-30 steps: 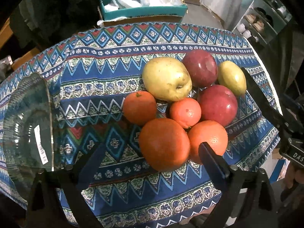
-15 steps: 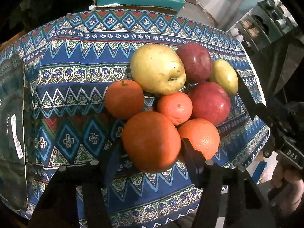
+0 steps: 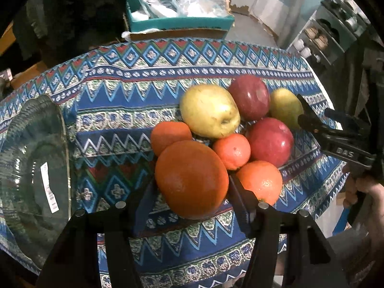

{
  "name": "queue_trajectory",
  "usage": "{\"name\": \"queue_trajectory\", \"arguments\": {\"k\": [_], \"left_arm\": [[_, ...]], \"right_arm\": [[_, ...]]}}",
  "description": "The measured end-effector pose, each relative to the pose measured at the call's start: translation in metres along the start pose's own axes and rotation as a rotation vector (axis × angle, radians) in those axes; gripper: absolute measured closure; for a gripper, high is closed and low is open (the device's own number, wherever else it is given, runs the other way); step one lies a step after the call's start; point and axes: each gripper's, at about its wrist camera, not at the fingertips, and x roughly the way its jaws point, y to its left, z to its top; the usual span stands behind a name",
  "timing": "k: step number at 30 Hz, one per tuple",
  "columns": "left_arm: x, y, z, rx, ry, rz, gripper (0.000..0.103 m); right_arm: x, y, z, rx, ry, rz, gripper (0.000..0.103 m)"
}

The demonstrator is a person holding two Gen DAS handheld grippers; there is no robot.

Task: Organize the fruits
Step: 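Move left tool to the large orange while right tool approaches the yellow pear, then close left tool on the large orange while right tool closes on the yellow pear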

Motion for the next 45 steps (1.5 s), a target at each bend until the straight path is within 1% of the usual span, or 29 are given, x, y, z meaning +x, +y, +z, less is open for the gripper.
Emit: {"name": "queue_trajectory", "arguments": {"k": [3, 6, 9, 14, 19, 20, 26, 29, 32, 45], "left_arm": [[-0.003, 0.005, 0.002, -0.007, -0.012, 0.003, 0.041], [-0.007, 0.008, 0.006, 0.001, -0.039, 0.025, 0.041], [-0.008, 0.012, 0.01, -0.004, -0.056, 0.035, 0.041], [-0.011, 0.021, 0.017, -0.024, -0.075, 0.031, 0.041], [-0.012, 0.024, 0.02, -0.022, -0.088, 0.034, 0.041], [-0.012, 0.024, 0.02, -0.02, -0.09, 0.036, 0.041], [-0.012, 0.023, 0.019, -0.008, -0.094, 0.038, 0.041], [-0.012, 0.023, 0.018, -0.012, -0.093, 0.033, 0.041], [-0.012, 0.024, 0.018, -0.015, -0.092, 0.033, 0.041], [-0.028, 0.027, 0.014, -0.03, -0.125, 0.034, 0.042]], "right_arm": [[0.016, -0.005, 0.007, 0.013, 0.032, 0.02, 0.004], [0.029, -0.006, 0.01, 0.025, 0.063, 0.039, 0.005], [0.039, -0.006, 0.013, 0.032, 0.083, 0.052, 0.011], [0.053, -0.005, 0.016, 0.032, 0.111, 0.063, 0.017], [0.069, -0.003, 0.017, 0.044, 0.139, 0.088, 0.029], [0.069, -0.004, 0.017, 0.053, 0.138, 0.1, 0.034], [0.071, 0.001, 0.017, 0.062, 0.129, 0.087, 0.035], [0.067, 0.001, 0.014, 0.068, 0.117, 0.07, 0.035], [0.052, 0.002, 0.01, 0.07, 0.091, 0.066, 0.035], [-0.008, 0.022, 0.019, 0.045, -0.037, 0.053, 0.035]]}}
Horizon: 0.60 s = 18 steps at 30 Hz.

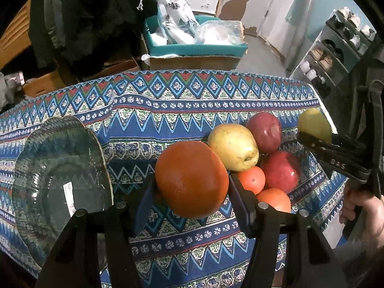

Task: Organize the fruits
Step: 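Close left tool on the large orange while right tool closes on the yellow pear, then lift the orange with left tool while right tool carries the pear toward the glass bowl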

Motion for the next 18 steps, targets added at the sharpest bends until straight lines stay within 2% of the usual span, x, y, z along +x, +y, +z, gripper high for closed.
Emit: {"name": "queue_trajectory", "arguments": {"k": [18], "left_arm": [[-0.051, 0.006, 0.004, 0.0, -0.125, 0.013, 0.042]], "right_arm": [[-0.068, 0.028, 0.005, -0.028, -0.148, 0.046, 0.035]]}}
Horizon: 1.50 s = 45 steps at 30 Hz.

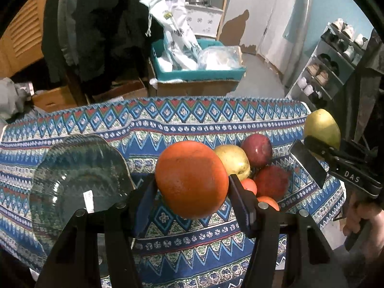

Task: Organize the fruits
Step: 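Lift the orange with left tool while right tool carries the pear toward the glass bowl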

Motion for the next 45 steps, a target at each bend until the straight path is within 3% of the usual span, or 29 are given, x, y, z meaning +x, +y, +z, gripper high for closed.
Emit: {"name": "queue_trajectory", "arguments": {"k": [20, 45], "left_arm": [[-0.065, 0.015, 0.01, -0.004, -0.131, 0.021, 0.041], [-0.085, 0.087, -0.003, -0.124, -0.158, 0.099, 0.041]], "right_arm": [[-0.059, 0.045, 0.027, -0.046, -0.149, 0.102, 0.035], [-0.048, 0.135, 0.05, -0.155, -0.131, 0.235, 0.035]]}}
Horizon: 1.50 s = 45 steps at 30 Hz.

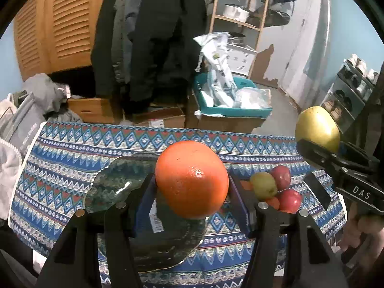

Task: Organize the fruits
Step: 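Lift the orange with left tool while right tool carries the pear toward the glass bowl, then lower the orange into the glass bowl and open left tool while right tool releases the pear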

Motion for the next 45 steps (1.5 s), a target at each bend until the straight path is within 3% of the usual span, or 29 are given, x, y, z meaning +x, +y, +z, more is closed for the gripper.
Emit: {"name": "queue_trajectory", "arguments": {"k": [26, 45], "left_arm": [[0.022, 0.095, -0.017, -0.137, 0.061, 0.119, 0.041], [0.075, 0.131, -0.045, -0.187, 0.212, 0.159, 0.041]], "right_arm": [[0.081, 0.091, 0.021, -0.075, 0.109, 0.12, 0.035], [0.16, 0.125, -0.014, -0.145, 0.289, 0.129, 0.035]]}}
